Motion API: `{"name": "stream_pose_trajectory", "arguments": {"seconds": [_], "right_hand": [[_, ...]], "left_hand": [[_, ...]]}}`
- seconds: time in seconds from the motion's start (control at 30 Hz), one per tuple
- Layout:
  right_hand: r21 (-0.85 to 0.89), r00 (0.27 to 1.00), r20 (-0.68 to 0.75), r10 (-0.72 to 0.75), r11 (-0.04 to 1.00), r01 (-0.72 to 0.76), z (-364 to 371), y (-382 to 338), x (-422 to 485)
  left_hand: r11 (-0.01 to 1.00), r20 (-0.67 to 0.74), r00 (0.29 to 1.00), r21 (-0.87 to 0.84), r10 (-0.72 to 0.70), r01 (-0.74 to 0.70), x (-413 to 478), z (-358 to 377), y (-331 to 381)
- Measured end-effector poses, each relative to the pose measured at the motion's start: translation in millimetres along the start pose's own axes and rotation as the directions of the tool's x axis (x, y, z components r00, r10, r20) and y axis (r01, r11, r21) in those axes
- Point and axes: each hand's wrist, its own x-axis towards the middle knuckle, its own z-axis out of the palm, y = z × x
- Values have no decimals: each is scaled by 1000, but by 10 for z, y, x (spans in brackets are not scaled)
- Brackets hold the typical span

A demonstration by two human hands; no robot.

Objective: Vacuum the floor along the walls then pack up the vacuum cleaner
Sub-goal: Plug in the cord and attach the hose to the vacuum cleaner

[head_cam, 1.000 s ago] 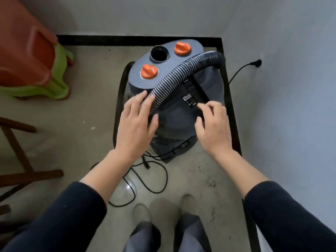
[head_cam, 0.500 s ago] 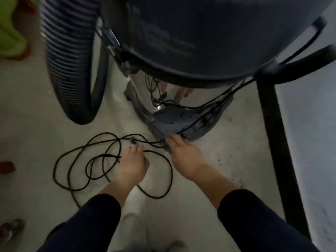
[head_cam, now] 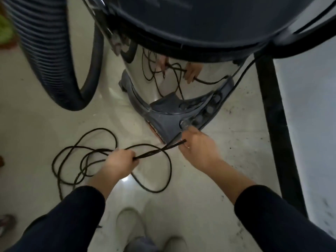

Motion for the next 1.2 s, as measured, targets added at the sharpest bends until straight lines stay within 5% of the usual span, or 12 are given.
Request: {"name": "stream_pose_trajectory", "arguments": {"seconds": [0.1, 0.23, 0.33, 0.53, 0.67, 0.87, 0.93, 1.03, 1.2], "right_hand": [[-10, 988, 125, 85, 996, -84, -462, -93, -320], [20, 922, 367, -120, 992, 121, -915, -650, -873], [-13, 884, 422, -203, 973, 230, -1051, -1079, -1198], [78, 965, 82, -248, 967, 242, -1627, -1383, -1812], [242, 990, -144, -8, 969, 43, -2120, -1331, -2249], [410, 850, -380, 364, 890, -198, -2692, -1275, -2798], [452, 787, -426, 447, 858, -242, -2830, -1341, -2941], [487, 725, -439, 531, 818, -305, -2974, -1464, -3120], [459, 731, -405, 549, 813, -357, -3130, -1622, -3359]], "left_hand": [[998, 5, 999, -38, -54, 54, -649, -227, -54], [999, 47, 998, 30, 43, -45, -1645, -795, 267], [988, 31, 987, -5, 155, -155, -2349, -1226, 543], [964, 152, 976, -240, 156, -117, -3192, -1550, 365], [935, 284, 949, -354, 139, -30, -3619, -1444, 123], [968, 242, 967, -250, 83, -21, -4298, -1253, -176], [954, 205, 978, -300, 47, 17, -4507, -1348, -220], [866, 357, 932, -485, 65, 126, -4834, -1617, -166], [778, 319, 945, -611, 72, 146, -5253, -1934, -89]]}}
